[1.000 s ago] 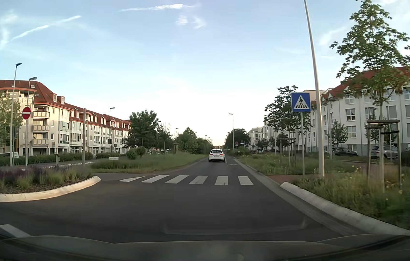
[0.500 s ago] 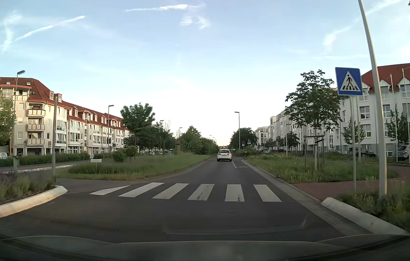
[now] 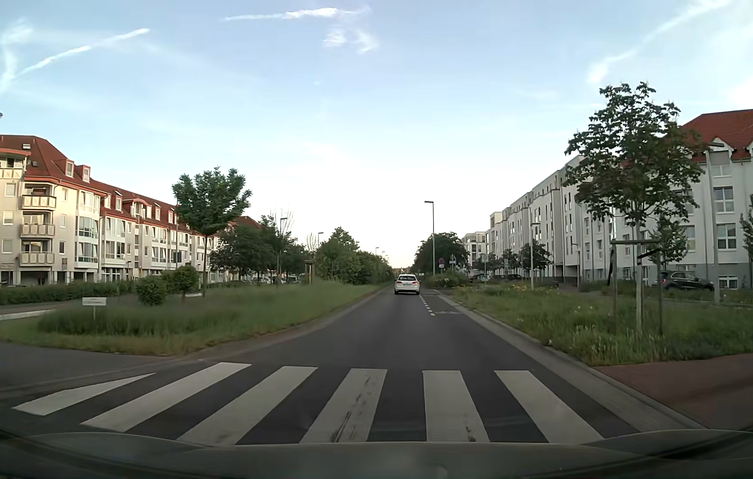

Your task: Follow the waypoints while adhering to traffic rules and regulations

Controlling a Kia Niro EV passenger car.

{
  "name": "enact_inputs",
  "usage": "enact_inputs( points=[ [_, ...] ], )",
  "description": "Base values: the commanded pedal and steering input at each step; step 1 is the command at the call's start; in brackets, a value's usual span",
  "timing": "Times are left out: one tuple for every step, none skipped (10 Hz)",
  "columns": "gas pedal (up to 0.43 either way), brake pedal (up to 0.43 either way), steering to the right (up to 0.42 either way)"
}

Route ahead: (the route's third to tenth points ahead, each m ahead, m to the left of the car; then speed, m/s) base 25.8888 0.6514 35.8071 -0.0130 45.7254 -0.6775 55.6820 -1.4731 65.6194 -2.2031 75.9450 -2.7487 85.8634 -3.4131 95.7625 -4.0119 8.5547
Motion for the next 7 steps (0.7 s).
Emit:
enact_inputs(
  points=[
    [0.268,0.0,0.04],
    [0.268,0.0,0.03],
    [0.268,0.0,0.015],
    [0.268,0.0,0.005],
    [0.268,0.0,0.005],
    [0.268,0.0,0.005],
    [0.268,0.0,0.005]
  ],
)
